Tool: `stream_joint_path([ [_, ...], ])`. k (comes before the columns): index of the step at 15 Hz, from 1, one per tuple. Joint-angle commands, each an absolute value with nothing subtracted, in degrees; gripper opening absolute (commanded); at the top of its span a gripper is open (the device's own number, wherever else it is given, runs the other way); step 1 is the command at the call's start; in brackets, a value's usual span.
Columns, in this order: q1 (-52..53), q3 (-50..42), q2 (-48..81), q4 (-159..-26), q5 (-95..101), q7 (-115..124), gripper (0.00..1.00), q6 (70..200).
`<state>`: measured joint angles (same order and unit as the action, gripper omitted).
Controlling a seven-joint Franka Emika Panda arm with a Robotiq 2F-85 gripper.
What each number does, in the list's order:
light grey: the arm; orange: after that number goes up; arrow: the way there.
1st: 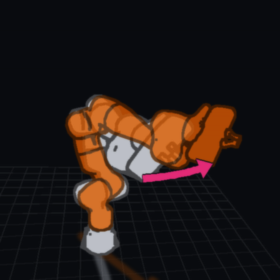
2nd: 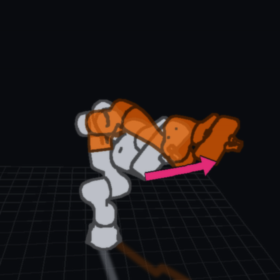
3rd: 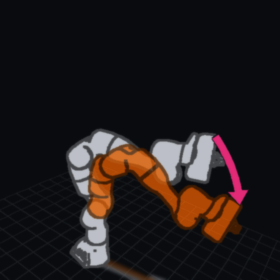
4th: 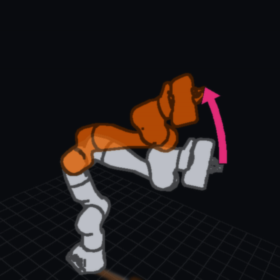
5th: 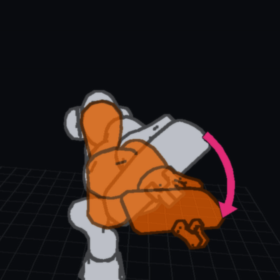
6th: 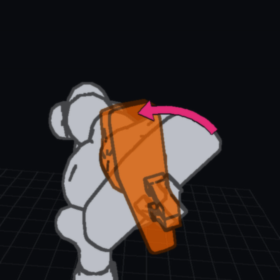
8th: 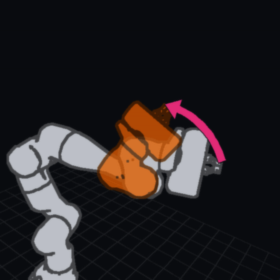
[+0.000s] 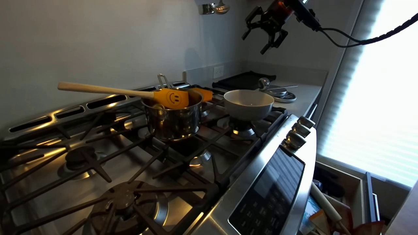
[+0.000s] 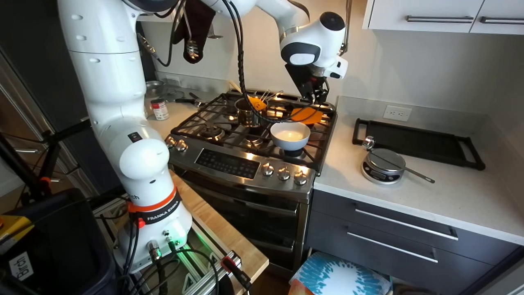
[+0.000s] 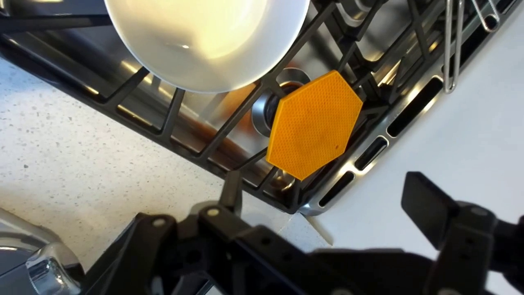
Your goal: Move the rubber placemat from the right rear plate onto the left front plate of the stove
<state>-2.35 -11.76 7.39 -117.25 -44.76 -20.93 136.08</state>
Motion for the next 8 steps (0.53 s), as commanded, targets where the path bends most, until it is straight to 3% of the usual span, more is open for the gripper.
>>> stream_joint_path([
  [1, -7.23, -8.23, 16.08, -110.31, -54.1, -27.14, 1.0, 137.68],
  [8, -12.04, -2.82, 38.11, -86.93, -52.58, -24.28, 1.0, 127.15],
])
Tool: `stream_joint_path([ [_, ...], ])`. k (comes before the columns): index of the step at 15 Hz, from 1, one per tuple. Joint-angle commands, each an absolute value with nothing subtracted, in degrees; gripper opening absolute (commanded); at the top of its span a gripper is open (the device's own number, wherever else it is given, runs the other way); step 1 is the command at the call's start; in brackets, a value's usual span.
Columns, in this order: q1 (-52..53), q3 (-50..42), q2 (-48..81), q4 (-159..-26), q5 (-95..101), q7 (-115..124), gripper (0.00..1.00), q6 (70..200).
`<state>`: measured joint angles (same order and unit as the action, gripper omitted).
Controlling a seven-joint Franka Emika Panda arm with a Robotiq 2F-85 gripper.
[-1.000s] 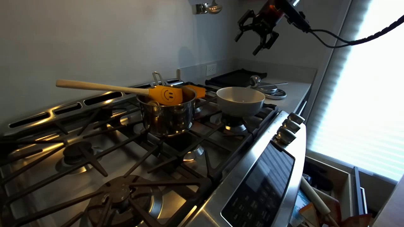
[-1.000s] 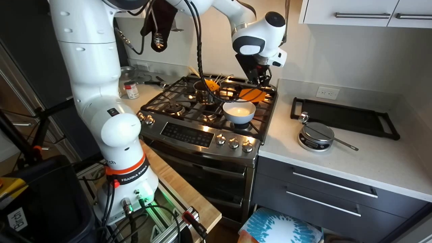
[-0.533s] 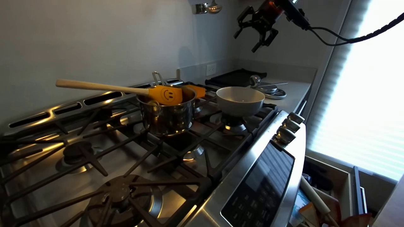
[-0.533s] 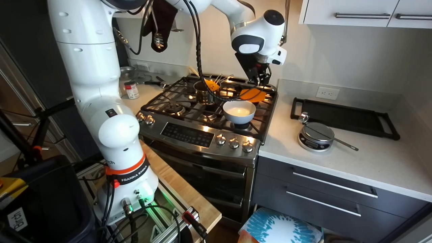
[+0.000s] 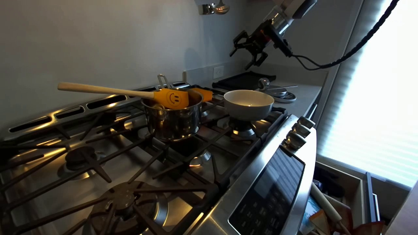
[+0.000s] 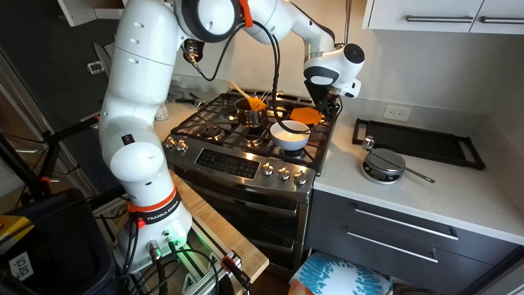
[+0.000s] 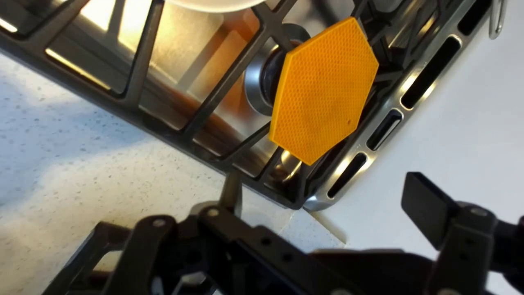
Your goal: Move the rubber placemat from the right rear plate onto the left front plate of the stove
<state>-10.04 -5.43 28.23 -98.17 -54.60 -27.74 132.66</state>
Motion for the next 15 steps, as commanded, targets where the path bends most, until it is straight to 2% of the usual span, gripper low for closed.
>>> stream_joint_path([
  [1, -12.13, -2.3, 41.09, -83.75, -51.54, -22.77, 1.0, 125.16],
  [4, -12.54, -0.99, 46.12, -78.82, -50.51, -21.64, 1.0, 125.64],
  [5, -12.05, -0.78, 42.11, -84.08, -50.43, -22.51, 1.0, 127.11],
  [10, -11.49, -1.41, 45.57, -80.28, -49.15, -19.71, 1.0, 129.14],
  [15, -9.71, -2.12, 50.92, -72.74, -36.29, -12.04, 1.0, 126.27],
])
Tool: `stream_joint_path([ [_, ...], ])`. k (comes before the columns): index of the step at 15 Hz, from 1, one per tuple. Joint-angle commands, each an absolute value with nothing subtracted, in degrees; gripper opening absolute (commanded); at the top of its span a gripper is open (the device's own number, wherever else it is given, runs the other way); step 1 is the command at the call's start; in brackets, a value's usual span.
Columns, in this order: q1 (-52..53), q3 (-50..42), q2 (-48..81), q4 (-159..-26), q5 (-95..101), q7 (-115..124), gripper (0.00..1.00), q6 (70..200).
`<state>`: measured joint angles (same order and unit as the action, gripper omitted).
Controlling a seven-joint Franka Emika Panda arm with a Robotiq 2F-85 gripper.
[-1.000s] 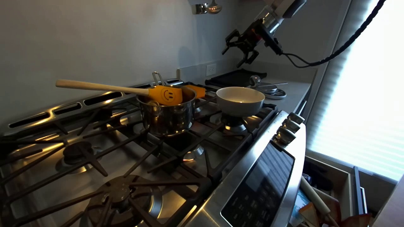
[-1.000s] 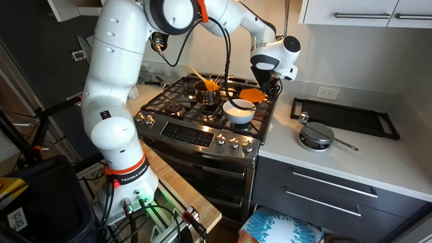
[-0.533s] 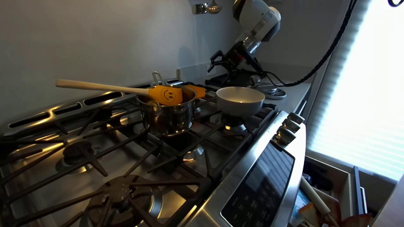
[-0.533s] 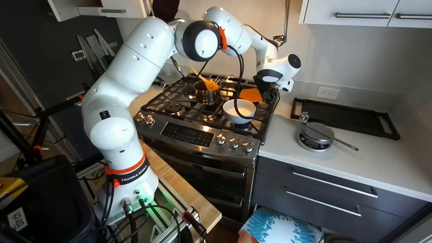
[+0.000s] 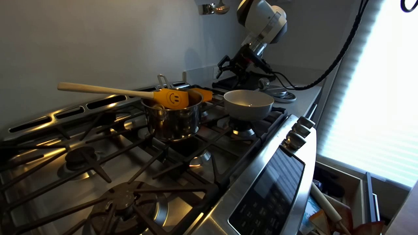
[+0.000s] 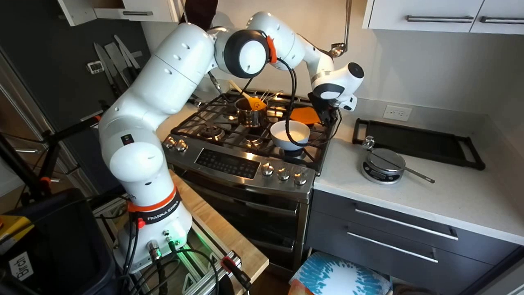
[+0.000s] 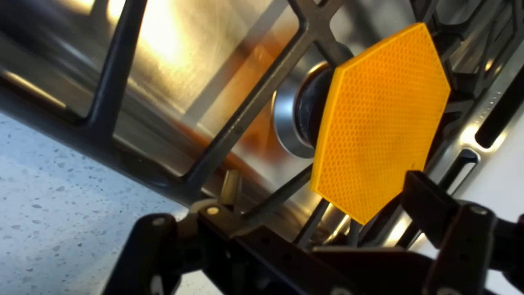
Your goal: Move the rubber placemat from the right rear plate onto the left front plate of the stove
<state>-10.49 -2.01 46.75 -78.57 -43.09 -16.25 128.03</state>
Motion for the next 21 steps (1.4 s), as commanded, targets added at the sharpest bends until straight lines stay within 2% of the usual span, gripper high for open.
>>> stream_joint_path([
  [1, -9.71, -1.61, 52.25, -70.63, -34.13, -11.75, 1.0, 126.64],
  [4, -10.79, 1.57, 56.57, -63.97, -30.5, -12.14, 1.0, 126.65],
  [6, -11.74, 4.18, 59.57, -59.79, -29.84, -12.58, 0.93, 125.73],
  [8, -12.26, 6.3, 61.92, -56.77, -29.7, -11.91, 0.93, 123.92],
  [11, -12.39, 7.73, 64.2, -53.79, -29.55, -10.23, 0.98, 120.38],
  [14, -12.24, 7.92, 65.17, -52.44, -29.49, -7.89, 0.91, 119.35],
  [15, -12.27, 8.04, 65.76, -51.71, -29.58, -7.68, 0.74, 119.77],
  [18, -12.51, 8.73, 67.78, -49.04, -29.61, -7.8, 0.47, 119.56],
  [21, -13.07, 9.01, 68.67, -47.54, -29.04, -7.37, 0.26, 117.57],
])
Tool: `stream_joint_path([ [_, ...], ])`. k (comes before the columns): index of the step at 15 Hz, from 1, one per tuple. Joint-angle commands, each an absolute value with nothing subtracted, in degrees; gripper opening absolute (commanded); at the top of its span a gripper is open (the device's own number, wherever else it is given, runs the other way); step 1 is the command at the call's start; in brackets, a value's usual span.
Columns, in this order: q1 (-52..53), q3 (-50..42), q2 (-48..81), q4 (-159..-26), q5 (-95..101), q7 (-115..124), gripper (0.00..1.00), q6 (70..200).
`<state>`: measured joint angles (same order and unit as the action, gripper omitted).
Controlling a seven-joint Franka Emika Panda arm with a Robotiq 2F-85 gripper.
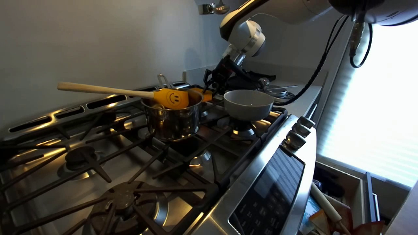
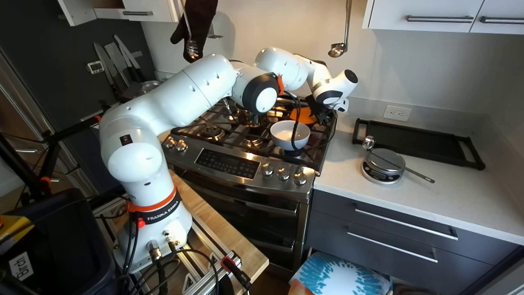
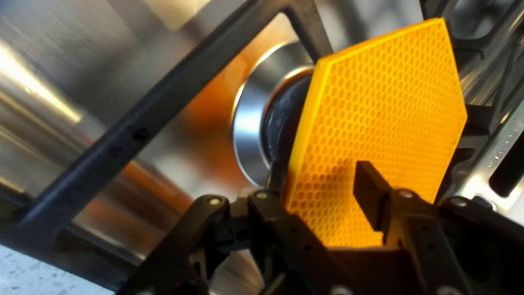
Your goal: Move the rubber placemat from the right rear plate onto the left front plate of the stove
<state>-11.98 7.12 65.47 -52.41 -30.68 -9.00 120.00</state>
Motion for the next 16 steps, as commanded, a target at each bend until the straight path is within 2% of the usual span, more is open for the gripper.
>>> stream_joint_path([
  [1, -13.25, 9.22, 68.91, -47.26, -29.03, -7.55, 0.19, 117.26],
  [3, -13.49, 9.41, 68.88, -46.86, -28.89, -7.51, 0.03, 116.25],
  [4, -13.52, 9.55, 68.21, -47.34, -28.87, -7.58, 0.0, 115.74],
  [12, -10.55, 8.14, 60.51, -52.2, -29.84, -10.85, 0.01, 117.7],
  [16, -9.03, 6.28, 54.59, -59.24, -29.89, -7.83, 0.01, 121.81],
])
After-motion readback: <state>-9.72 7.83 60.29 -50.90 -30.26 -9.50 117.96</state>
